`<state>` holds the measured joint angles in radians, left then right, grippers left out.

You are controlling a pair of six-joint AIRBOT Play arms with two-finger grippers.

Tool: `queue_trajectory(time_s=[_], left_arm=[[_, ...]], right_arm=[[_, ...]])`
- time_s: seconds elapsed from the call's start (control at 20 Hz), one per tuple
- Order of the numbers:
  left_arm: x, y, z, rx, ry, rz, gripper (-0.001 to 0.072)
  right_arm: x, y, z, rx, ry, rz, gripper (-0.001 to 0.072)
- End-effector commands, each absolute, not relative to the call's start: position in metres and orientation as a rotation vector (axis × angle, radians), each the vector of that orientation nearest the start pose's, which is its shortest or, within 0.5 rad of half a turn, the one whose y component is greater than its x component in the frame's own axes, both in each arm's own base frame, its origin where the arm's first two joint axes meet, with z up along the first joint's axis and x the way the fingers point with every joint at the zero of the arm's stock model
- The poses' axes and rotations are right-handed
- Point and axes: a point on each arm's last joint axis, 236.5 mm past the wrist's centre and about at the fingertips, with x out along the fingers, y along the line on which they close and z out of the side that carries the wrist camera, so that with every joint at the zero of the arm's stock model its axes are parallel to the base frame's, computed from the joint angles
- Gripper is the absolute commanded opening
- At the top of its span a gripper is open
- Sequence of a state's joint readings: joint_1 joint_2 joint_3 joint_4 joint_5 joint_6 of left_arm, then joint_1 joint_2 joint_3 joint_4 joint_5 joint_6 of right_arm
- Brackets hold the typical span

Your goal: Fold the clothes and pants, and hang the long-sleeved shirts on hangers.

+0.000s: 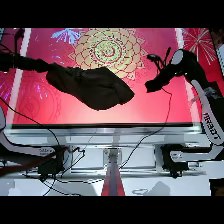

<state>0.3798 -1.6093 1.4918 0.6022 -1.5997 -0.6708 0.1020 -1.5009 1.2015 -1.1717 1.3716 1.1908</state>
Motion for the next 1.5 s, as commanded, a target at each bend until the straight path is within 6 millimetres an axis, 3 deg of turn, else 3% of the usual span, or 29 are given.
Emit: queue_trajectory(time_s=[0.0, 0.05, 0.1, 0.35, 0.6, 0.7, 1.0, 1.05, 1.1, 1.15, 1.3, 1.45], left_arm=[[0.430, -0.061, 0.130, -0.383, 0.793, -1.040, 0.0015], [0.430, -0.061, 0.130, -0.386, 0.792, -1.041, 0.0015], [0.430, -0.061, 0.130, -0.386, 0.794, -1.041, 0.0015], [0.430, -0.061, 0.130, -0.386, 0.794, -1.042, 0.0015], [0.430, -0.061, 0.130, -0.386, 0.794, -1.042, 0.0016], [0.430, -0.061, 0.130, -0.386, 0.794, -1.041, 0.0015], [0.430, -0.061, 0.130, -0.386, 0.794, -1.041, 0.0015], [0.430, -0.061, 0.130, -0.386, 0.794, -1.041, 0.0015], [0.430, -0.061, 0.130, -0.386, 0.794, -1.041, 0.0015], [0.430, -0.061, 0.130, -0.386, 0.794, -1.041, 0.0016], [0.430, -0.061, 0.130, -0.386, 0.794, -1.041, 0.0015], [0.430, -0.061, 0.130, -0.387, 0.793, -1.041, 0.0016]], right_arm=[[0.331, 0.169, -0.066, 0.366, 1.484, 0.655, 0.0181], [0.340, 0.176, -0.073, 0.416, 1.449, 0.603, 0.0337], [0.345, 0.182, -0.079, 0.463, 1.439, 0.546, 0.0389], [0.358, 0.202, -0.097, 0.537, 1.428, 0.415, 0.0377], [0.362, 0.209, -0.096, 0.567, 1.412, 0.405, 0.0167], [0.362, 0.208, -0.096, 0.565, 1.410, 0.405, 0.0013], [0.372, 0.210, -0.084, 0.466, 1.354, 0.493, 0.0014], [0.374, 0.210, -0.082, 0.406, 1.332, 0.535, 0.0104], [0.374, 0.208, -0.082, 0.358, 1.325, 0.559, 0.0399], [0.371, 0.207, -0.083, 0.343, 1.336, 0.566, 0.0548], [0.339, 0.215, -0.089, 0.249, 1.425, 0.673, 0.0547], [0.333, 0.229, -0.098, 0.164, 1.418, 0.687, 0.0539]])
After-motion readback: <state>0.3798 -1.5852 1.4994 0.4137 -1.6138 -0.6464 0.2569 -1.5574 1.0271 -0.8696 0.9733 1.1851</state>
